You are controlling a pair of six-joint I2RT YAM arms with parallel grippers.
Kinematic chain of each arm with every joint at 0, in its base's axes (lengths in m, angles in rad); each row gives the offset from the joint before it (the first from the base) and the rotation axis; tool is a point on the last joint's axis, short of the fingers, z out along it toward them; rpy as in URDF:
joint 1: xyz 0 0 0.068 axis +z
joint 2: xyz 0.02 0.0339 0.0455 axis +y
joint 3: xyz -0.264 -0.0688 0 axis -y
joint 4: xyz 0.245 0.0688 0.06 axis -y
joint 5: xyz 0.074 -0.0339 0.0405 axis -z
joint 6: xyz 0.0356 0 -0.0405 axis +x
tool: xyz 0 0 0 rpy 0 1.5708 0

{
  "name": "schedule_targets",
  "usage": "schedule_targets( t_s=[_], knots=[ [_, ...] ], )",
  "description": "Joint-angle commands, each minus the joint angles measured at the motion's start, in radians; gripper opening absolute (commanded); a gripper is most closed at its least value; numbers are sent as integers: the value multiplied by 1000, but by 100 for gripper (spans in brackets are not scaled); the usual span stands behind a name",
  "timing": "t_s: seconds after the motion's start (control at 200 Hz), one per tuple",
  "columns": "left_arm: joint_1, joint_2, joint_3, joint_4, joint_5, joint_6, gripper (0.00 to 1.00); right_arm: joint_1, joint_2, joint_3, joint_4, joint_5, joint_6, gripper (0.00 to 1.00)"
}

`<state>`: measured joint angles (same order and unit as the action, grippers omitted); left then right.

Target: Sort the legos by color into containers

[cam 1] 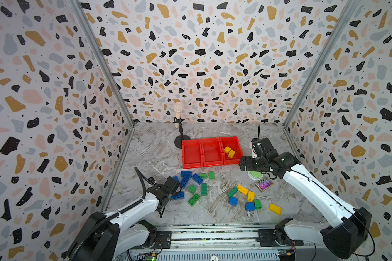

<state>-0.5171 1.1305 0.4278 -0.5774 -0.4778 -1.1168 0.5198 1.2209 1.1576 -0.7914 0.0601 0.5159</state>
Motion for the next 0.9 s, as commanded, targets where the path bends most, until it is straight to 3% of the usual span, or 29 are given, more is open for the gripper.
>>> schedule_targets(
  t_s=[0.0, 0.13, 0.3, 0.425, 0.706, 0.896],
  knots=[
    [7, 17, 34, 8, -13, 24, 42, -8, -33, -3, -47, 22, 10, 90],
    [6, 25, 68, -3, 17, 54, 29, -9, -50, 16, -70, 33, 13, 90],
    [-6, 32, 220, -48, 35, 127, 27, -14, -89, 31, -88, 38, 22, 90],
    [-69, 97, 414, -71, 23, 185, 27, -17, -125, 19, -95, 40, 33, 90],
    [-271, 490, 973, -52, 27, 311, 29, -30, -237, -24, -136, 54, 79, 90],
    [-329, 769, 1295, 18, 79, 442, 29, -35, -324, -66, -170, 57, 132, 90]
  ],
)
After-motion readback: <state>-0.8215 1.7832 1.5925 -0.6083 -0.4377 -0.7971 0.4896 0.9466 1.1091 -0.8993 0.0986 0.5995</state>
